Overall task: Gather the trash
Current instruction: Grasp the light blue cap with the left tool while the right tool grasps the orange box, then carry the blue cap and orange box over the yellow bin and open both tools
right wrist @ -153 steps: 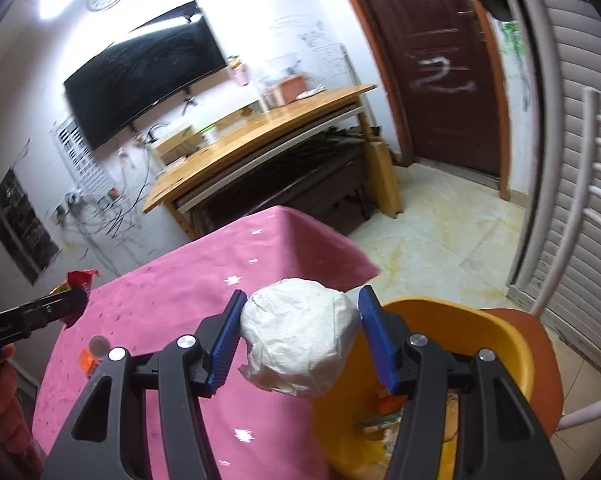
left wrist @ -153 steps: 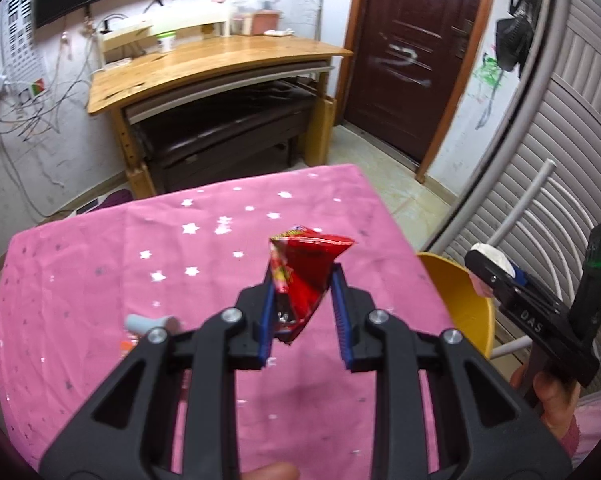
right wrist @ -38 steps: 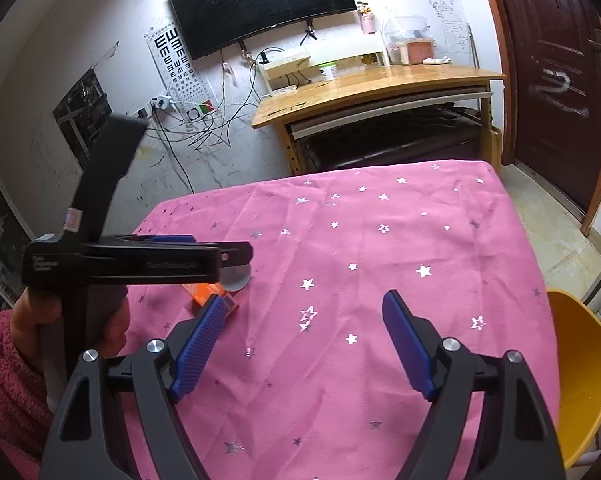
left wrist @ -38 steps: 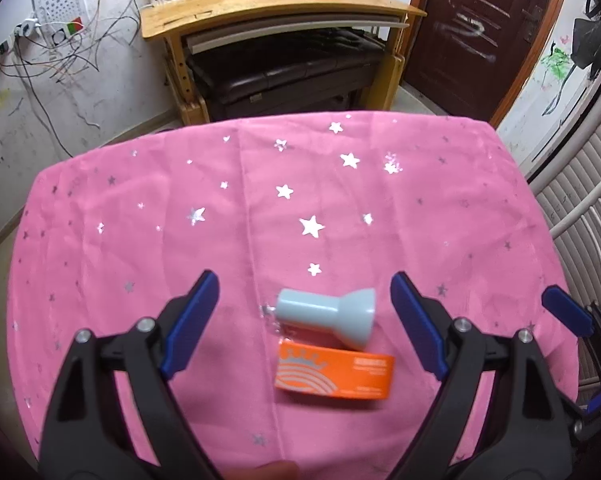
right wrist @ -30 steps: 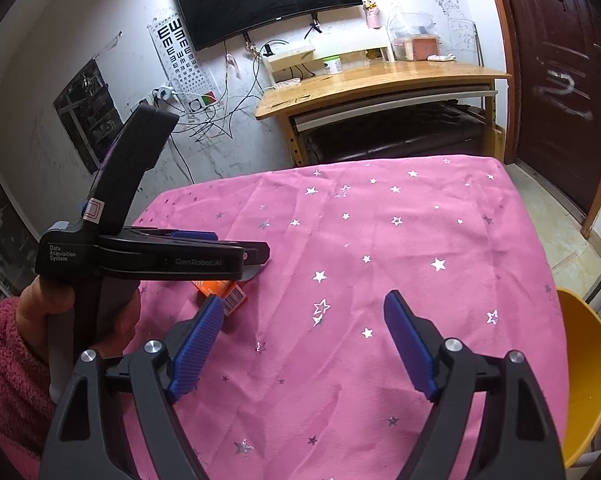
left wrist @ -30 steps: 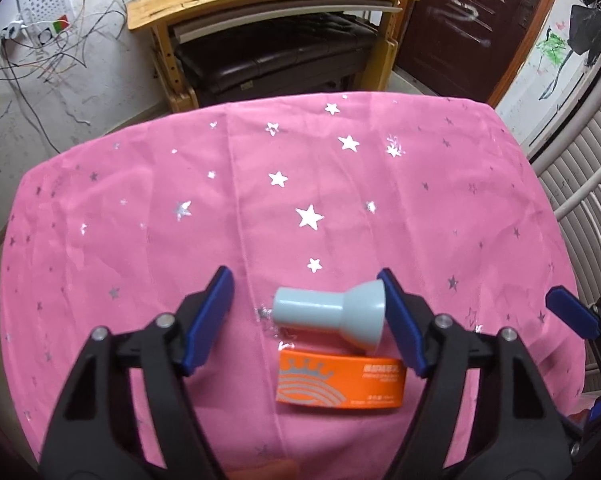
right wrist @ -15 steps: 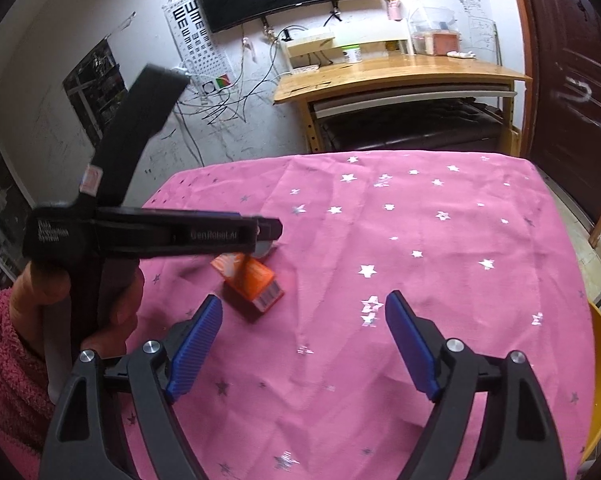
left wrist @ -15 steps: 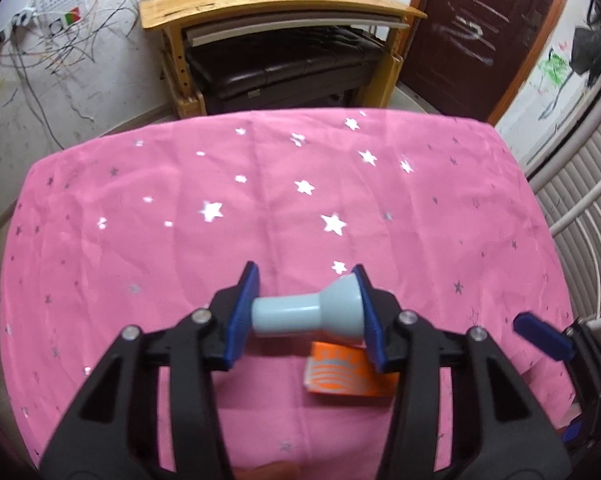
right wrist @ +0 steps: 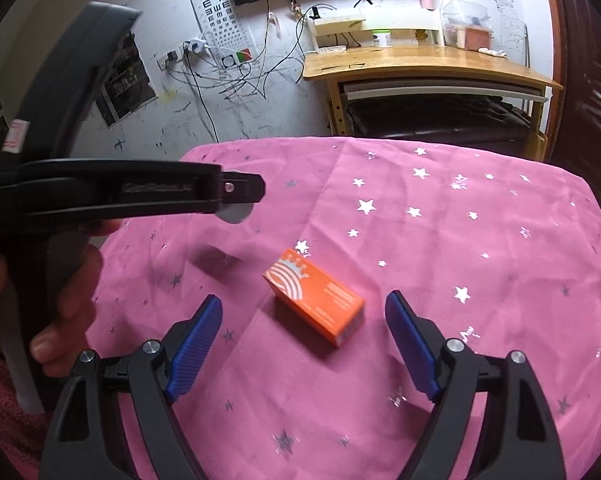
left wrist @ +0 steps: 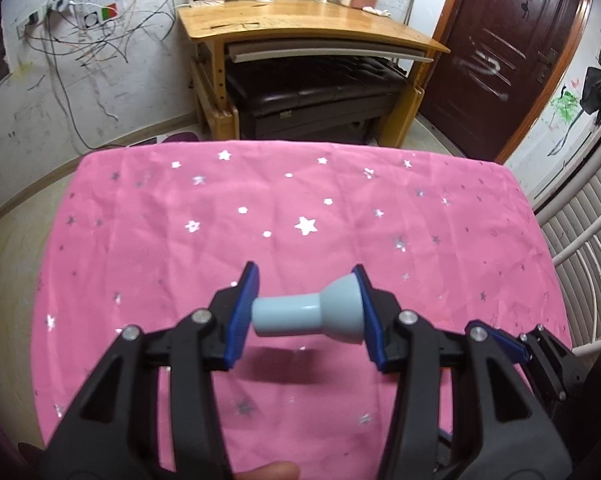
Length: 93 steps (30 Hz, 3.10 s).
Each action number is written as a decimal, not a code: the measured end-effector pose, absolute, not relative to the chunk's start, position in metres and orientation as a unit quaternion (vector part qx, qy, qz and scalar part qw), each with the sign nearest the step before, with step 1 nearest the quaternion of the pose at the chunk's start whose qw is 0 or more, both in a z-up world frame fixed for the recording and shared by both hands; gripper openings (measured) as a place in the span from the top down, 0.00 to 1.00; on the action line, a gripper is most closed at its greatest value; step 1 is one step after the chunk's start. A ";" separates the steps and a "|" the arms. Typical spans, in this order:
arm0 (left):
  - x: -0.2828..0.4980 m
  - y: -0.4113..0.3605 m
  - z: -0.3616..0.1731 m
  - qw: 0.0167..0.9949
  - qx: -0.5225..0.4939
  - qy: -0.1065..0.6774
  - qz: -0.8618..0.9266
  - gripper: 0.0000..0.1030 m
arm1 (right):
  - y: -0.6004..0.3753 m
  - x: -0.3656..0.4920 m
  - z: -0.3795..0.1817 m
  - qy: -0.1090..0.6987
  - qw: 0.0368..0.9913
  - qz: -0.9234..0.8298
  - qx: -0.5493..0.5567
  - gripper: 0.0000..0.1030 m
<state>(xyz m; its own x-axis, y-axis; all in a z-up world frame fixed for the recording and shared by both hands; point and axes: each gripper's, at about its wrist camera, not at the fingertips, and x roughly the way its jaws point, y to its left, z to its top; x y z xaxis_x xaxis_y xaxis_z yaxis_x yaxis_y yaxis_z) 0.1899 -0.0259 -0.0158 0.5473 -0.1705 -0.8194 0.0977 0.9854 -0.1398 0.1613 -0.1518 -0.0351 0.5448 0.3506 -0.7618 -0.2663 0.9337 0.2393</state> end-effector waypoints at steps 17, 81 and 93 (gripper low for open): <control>0.184 -0.002 -0.021 0.878 -0.055 0.470 -0.080 0.56 | -0.131 0.183 -0.046 0.464 0.879 0.106 -0.024 0.50; 0.163 -0.239 0.007 0.872 0.068 0.451 -0.177 0.56 | -0.440 0.068 -0.006 0.346 0.922 -0.061 0.163 0.53; 0.160 -0.297 0.001 0.863 0.085 0.451 -0.213 0.56 | -0.494 0.063 -0.050 0.371 0.902 -0.108 0.192 0.53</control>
<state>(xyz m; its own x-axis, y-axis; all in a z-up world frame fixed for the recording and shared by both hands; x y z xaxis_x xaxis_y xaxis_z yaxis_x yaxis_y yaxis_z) 0.1595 -0.2974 0.0013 0.5033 -0.2901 -0.8140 0.4441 0.8949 -0.0444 0.0629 -0.4935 -0.0502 0.7016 -0.0521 -0.7106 0.3373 0.9028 0.2669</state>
